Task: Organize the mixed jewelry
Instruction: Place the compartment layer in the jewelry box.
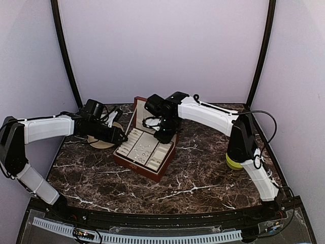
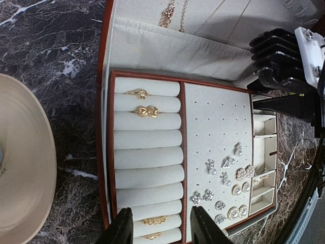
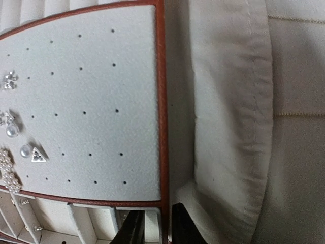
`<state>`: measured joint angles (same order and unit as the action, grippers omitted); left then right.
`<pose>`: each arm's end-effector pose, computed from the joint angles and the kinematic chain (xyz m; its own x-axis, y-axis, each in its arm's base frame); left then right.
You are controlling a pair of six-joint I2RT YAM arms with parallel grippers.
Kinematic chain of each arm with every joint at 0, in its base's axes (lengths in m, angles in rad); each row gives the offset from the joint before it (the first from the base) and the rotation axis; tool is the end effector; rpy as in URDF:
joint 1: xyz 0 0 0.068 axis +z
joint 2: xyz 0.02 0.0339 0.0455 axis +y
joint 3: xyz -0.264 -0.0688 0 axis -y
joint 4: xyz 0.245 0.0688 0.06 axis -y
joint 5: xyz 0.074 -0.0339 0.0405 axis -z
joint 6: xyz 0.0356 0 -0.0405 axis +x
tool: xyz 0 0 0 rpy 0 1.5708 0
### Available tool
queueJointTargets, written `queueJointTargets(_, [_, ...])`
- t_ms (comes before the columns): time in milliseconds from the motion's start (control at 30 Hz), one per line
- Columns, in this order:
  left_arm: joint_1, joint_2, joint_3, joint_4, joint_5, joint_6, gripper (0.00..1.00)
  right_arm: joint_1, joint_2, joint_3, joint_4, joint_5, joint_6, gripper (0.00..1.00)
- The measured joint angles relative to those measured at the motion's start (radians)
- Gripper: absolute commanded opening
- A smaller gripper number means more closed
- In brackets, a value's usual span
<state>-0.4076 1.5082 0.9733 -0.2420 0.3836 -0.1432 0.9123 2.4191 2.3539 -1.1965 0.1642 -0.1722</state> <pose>0.2896 -0.1395 0.2287 -0.7245 0.1687 -0.6683 0.5145 0.7776 -0.3615 0.3103 0.3916 0.2280 -0.4458 -0.8525 -0.2730 -0.8386 0.5044 -0.2055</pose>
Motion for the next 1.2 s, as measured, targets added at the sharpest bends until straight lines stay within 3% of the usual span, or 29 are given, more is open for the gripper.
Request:
queueJointTargets(300, [0.000, -0.013, 0.000, 0.000, -0.012, 0.000, 0.44, 0.005, -0.006, -0.005, 0.023, 0.023, 0.018, 0.30])
queueJointTargets(500, [0.000, -0.014, 0.000, 0.001, -0.013, 0.000, 0.43, 0.005, -0.043, -0.053, 0.055, 0.019, 0.027, 0.11])
queueJointTargets(967, [0.000, -0.017, 0.000, 0.001, -0.018, 0.000, 0.43, 0.003, -0.069, -0.157, 0.113, 0.001, 0.063, 0.11])
queueJointTargets(1200, [0.000, -0.018, 0.000, 0.001, -0.018, 0.000, 0.43, 0.000, -0.100, -0.203, 0.129, -0.091, 0.070, 0.11])
